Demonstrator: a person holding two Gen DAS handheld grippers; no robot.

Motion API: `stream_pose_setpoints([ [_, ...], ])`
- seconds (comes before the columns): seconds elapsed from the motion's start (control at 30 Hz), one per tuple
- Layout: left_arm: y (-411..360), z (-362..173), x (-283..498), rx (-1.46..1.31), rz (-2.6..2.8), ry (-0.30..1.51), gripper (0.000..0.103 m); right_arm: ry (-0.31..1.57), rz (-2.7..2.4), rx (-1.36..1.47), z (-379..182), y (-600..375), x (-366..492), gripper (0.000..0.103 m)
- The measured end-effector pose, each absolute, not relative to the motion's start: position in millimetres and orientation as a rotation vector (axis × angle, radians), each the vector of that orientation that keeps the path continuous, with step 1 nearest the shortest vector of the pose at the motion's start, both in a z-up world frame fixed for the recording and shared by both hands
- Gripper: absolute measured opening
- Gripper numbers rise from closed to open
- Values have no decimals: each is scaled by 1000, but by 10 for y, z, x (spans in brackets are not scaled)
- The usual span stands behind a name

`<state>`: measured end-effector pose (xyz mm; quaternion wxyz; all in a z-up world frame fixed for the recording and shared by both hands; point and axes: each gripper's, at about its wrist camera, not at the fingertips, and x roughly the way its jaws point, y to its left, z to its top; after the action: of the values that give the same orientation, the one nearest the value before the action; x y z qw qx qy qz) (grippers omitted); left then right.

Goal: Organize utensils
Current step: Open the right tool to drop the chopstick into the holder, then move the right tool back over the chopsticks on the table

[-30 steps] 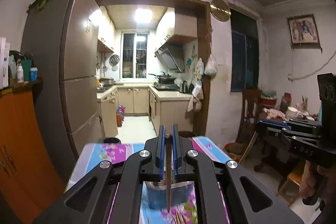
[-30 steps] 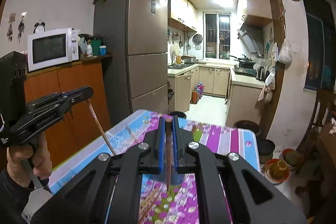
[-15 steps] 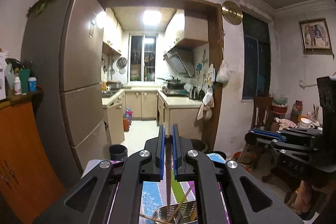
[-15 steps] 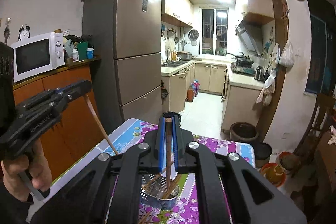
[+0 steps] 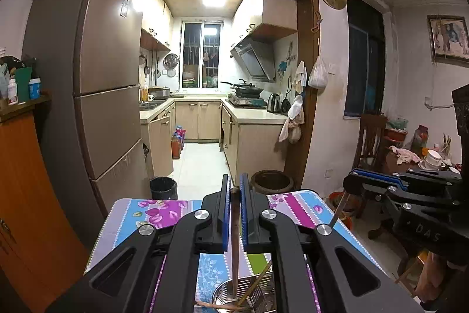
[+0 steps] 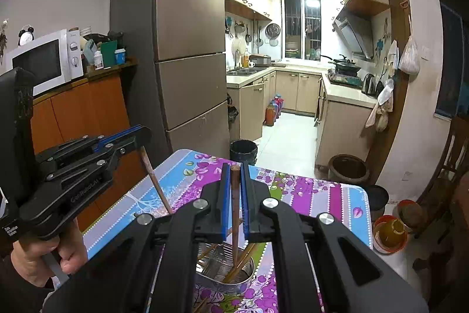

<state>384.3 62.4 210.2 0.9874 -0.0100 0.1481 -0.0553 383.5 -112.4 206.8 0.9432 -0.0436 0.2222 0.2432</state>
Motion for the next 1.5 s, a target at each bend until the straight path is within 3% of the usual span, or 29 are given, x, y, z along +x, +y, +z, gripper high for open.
stream_pose_setpoints([
  [0.53,619,1931,4087,-22,-90,350,8,550,506,-54,1713,-1019,4148,5],
  [0.67,649,1922,4118,-39,-73,344,29,545,485,-50,1678,-1072,4171,6],
  [1.03,655,1832,4071,-38,-67,363,31,516,472,-61,1657,-1158,4039,7],
  [1.13,681,1832,4023,-40,-67,362,35,515,466,-51,1633,-1205,4001,16],
  [1.3,735,1803,3753,-41,-58,324,51,445,433,-54,1650,-1289,3753,55],
  [1.4,753,1740,3432,0,-43,280,59,376,409,-61,1676,-1373,3481,72],
  [1.5,790,1691,3016,35,-39,227,67,296,394,-60,1694,-1501,3123,81],
])
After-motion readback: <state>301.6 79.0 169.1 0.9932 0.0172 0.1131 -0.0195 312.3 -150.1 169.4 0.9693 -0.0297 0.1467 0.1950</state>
